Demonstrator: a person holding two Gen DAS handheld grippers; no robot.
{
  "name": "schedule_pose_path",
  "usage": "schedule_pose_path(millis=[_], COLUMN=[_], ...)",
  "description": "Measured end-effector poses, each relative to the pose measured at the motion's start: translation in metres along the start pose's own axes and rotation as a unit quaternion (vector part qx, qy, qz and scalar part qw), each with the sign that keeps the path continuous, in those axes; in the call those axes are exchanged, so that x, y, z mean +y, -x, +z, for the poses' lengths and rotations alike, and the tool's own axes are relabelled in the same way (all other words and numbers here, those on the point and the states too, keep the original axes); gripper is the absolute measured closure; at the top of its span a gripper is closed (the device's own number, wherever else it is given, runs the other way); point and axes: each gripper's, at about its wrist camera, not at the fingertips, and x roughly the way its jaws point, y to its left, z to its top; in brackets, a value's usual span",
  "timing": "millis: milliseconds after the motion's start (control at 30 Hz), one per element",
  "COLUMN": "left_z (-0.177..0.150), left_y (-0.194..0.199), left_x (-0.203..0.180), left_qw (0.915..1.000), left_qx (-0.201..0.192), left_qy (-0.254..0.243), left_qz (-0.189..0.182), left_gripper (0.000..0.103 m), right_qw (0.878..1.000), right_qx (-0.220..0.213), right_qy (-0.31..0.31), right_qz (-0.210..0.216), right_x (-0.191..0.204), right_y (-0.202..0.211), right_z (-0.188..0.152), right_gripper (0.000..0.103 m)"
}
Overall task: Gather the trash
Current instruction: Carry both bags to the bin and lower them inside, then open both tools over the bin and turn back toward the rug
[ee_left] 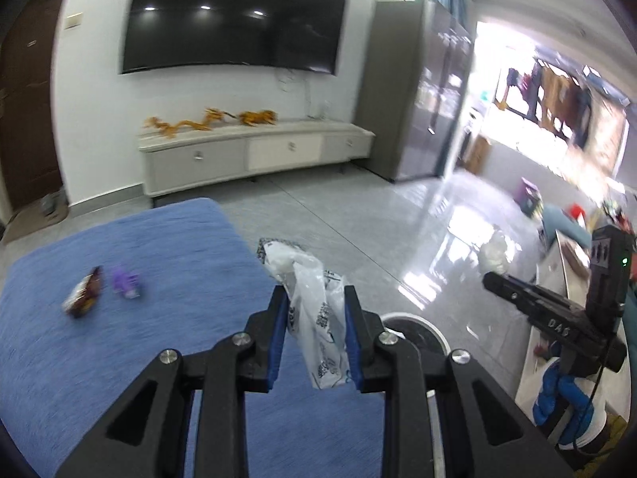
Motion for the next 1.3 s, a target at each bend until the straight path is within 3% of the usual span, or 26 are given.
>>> schedule_pose_path(millis=[200, 400, 600, 633, 733, 767, 967, 1133, 1300], left_z=[0.012, 0.006, -0.007, -0.008, -0.01, -0.01, -0.012, -0.013, -0.013], left_y=[-0.078, -0.159, -0.222, -0.231, -0.254, -0.26, -0.276, -0.267, -0.242], left_x=[-0.057, -0.101, -0.133, -0.136, -0.141, -0.143, -0.145, -0.143, -0.139], left_qw=[0.9971, 0.9889, 0.9803, 0.979, 0.9742, 0.973, 0.9689, 0.9724, 0.981], left_qx=[0.052, 0.116, 0.154, 0.159, 0.176, 0.179, 0.191, 0.182, 0.155], left_qy=[-0.038, -0.052, -0.061, -0.057, -0.041, -0.036, -0.02, -0.023, -0.041], left_qz=[-0.041, -0.078, -0.108, -0.114, -0.135, -0.141, -0.156, -0.144, -0.109], left_gripper=[0.077, 0.075, 0.072, 0.071, 0.056, 0.052, 0.051, 0.051, 0.051], right_qw=[0.996, 0.987, 0.979, 0.977, 0.971, 0.971, 0.965, 0.962, 0.963], right_qx=[0.042, 0.088, 0.122, 0.127, 0.139, 0.14, 0.15, 0.139, 0.114], right_qy=[-0.06, -0.11, -0.137, -0.142, -0.151, -0.153, -0.168, -0.181, -0.193], right_qz=[-0.045, -0.075, -0.094, -0.098, -0.12, -0.122, -0.138, -0.147, -0.152], right_x=[-0.068, -0.123, -0.152, -0.158, -0.171, -0.174, -0.18, -0.187, -0.184], right_y=[-0.024, -0.049, -0.075, -0.079, -0.087, -0.088, -0.088, -0.078, -0.057], right_z=[-0.029, -0.062, -0.077, -0.079, -0.086, -0.088, -0.094, -0.092, -0.085], right_gripper=[0.079, 0.077, 0.077, 0.075, 0.052, 0.048, 0.045, 0.044, 0.042])
